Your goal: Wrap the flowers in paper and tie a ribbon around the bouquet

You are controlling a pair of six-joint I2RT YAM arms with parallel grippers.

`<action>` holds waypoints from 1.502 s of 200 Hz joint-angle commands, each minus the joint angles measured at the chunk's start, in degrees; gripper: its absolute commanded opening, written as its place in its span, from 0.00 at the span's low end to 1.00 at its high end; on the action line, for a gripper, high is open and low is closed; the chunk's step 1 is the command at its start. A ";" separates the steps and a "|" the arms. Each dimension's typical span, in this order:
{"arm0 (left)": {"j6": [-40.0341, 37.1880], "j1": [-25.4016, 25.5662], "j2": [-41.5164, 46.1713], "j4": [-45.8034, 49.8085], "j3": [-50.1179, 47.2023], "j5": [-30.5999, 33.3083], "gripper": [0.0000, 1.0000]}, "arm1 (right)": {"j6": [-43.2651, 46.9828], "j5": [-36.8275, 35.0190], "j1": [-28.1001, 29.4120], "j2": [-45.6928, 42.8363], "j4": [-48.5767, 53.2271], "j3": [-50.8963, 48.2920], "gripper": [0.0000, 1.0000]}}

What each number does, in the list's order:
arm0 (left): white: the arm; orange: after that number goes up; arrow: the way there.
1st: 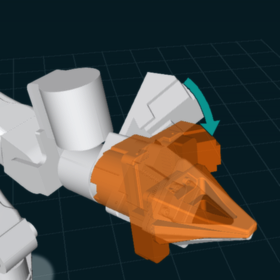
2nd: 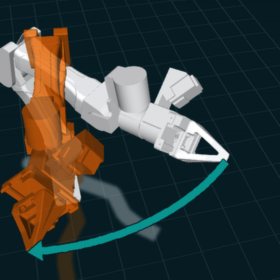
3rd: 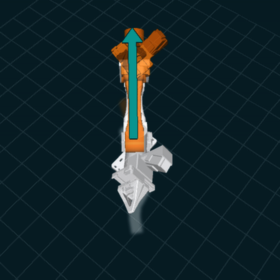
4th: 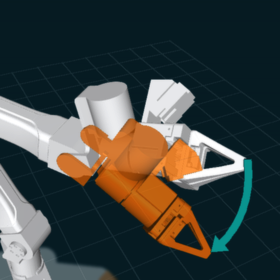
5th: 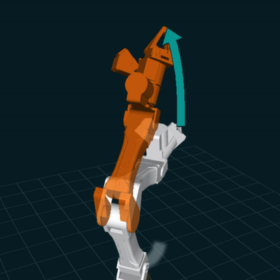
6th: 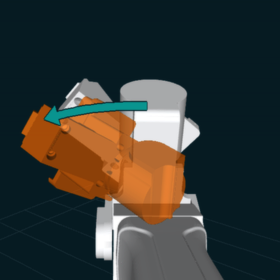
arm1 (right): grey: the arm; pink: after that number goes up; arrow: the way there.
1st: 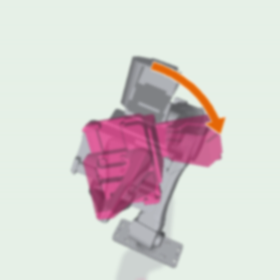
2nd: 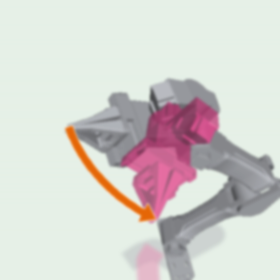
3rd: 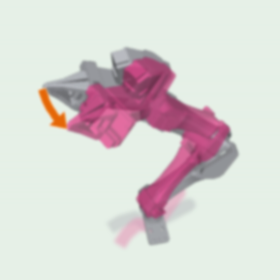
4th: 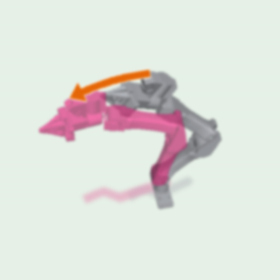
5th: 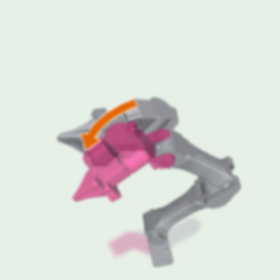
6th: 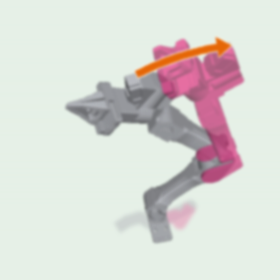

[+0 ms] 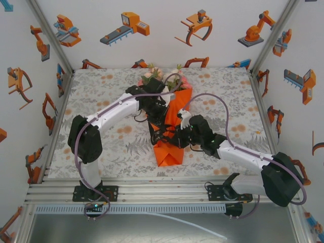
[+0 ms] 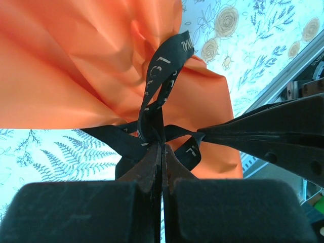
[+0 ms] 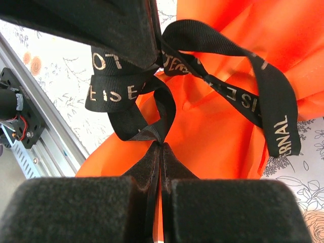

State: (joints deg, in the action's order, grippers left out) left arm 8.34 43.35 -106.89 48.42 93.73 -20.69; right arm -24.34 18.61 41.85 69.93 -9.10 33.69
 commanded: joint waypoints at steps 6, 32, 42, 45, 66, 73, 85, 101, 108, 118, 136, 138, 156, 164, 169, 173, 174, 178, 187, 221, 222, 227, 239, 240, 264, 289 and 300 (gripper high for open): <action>1.15 -0.18 0.55 -0.17 -0.39 -0.80 0.04 | 0.64 -1.72 0.34 0.04 -4.43 1.88 0.00; 1.76 -0.29 -0.31 0.19 -0.17 0.99 0.07 | 1.03 -2.28 0.34 2.86 -7.62 3.11 0.00; 1.86 -0.26 -0.72 1.14 0.26 2.71 0.13 | 1.29 -2.06 0.32 4.10 -7.69 3.73 0.00; 1.87 -0.31 -0.84 1.56 0.35 3.50 0.16 | 1.30 -1.89 0.34 4.31 -7.64 3.86 0.00; 2.28 -0.44 -0.61 3.25 0.43 10.03 0.24 | 1.11 -0.45 0.34 4.86 -7.35 4.12 0.00; 2.61 -0.64 -0.23 3.56 0.41 12.20 0.26 | 1.18 -0.27 0.34 4.46 -7.13 3.82 0.00; 3.61 -1.20 0.80 3.65 0.29 15.61 0.28 | 1.50 -0.13 0.34 3.06 -6.11 3.17 0.00; 5.04 -2.41 2.49 3.69 -0.25 18.94 0.29 | 3.04 -0.72 0.35 1.05 -2.92 2.44 0.00; 5.54 -3.13 3.26 3.61 -0.66 19.90 0.29 | 3.95 -0.70 0.34 0.28 -1.29 2.27 0.00; 6.10 -3.89 4.13 3.78 -1.08 20.68 0.29 | 5.01 -0.37 0.34 -0.68 0.74 2.04 0.00; 6.86 -4.75 5.78 4.37 -1.45 19.33 0.31 | 6.41 1.03 0.43 -2.23 3.72 1.69 0.00; 7.02 -4.81 5.92 4.46 -1.40 18.90 0.31 | 6.52 1.20 0.50 -2.36 4.04 1.61 0.00; 9.46 -4.90 8.35 4.14 -1.52 13.88 0.32 | 7.60 2.23 1.08 -3.93 5.75 1.14 0.00; 10.99 -4.84 9.72 2.58 -2.06 11.01 0.34 | 7.80 2.61 1.37 -4.55 5.79 0.90 0.00; 11.81 -4.63 10.58 1.55 -2.51 9.42 0.34 | 7.95 2.78 1.47 -4.78 5.64 0.77 0.00; 12.31 -4.60 11.25 0.75 -2.81 8.42 0.35 | 8.00 2.95 1.57 -4.91 5.46 0.68 0.00; 12.40 -4.59 11.35 0.51 -2.88 8.18 0.35 | 8.04 2.98 1.61 -4.95 5.39 0.63 0.00; 12.72 -4.40 11.83 -0.35 -3.06 6.99 0.35 | 7.99 3.16 1.65 -5.02 5.21 0.65 0.00; 12.39 -3.91 12.68 -2.91 -3.42 2.75 0.35 | 8.04 3.44 1.81 -4.97 4.83 0.50 0.00; 9.61 -0.63 10.62 -9.54 -4.49 -10.23 0.29 | 7.97 3.55 2.43 -4.53 2.31 -1.04 0.00; 9.51 -0.59 10.37 -9.43 -4.47 -10.19 0.29 | 7.98 3.54 2.44 -4.54 2.28 -1.06 0.00; 8.85 -0.30 9.40 -8.40 -4.15 -9.34 0.28 | 7.97 3.38 2.40 -4.46 2.25 -1.07 0.00; 7.30 0.00 7.05 -5.58 -3.85 -5.30 0.24 | 8.02 3.10 2.41 -4.20 2.17 -1.00 0.00; 7.13 0.03 6.91 -5.38 -3.83 -4.96 0.24 | 8.00 3.10 2.43 -4.15 2.17 -0.95 0.00; 3.00 0.07 3.74 -3.07 -3.95 -1.98 0.21 | 7.56 2.85 2.43 -3.77 1.82 -0.82 0.00; -0.54 0.36 0.82 -0.94 -2.22 -5.14 0.23 | 7.01 1.89 2.44 -4.02 1.28 -1.34 0.00; -1.54 0.44 -0.26 -0.02 -1.89 -4.10 0.24 | 6.86 1.65 2.40 -4.10 1.20 -1.43 0.00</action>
State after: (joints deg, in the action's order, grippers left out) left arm 11.92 43.68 -106.19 44.47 90.19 -23.94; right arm -17.74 21.39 43.92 65.98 -5.61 32.97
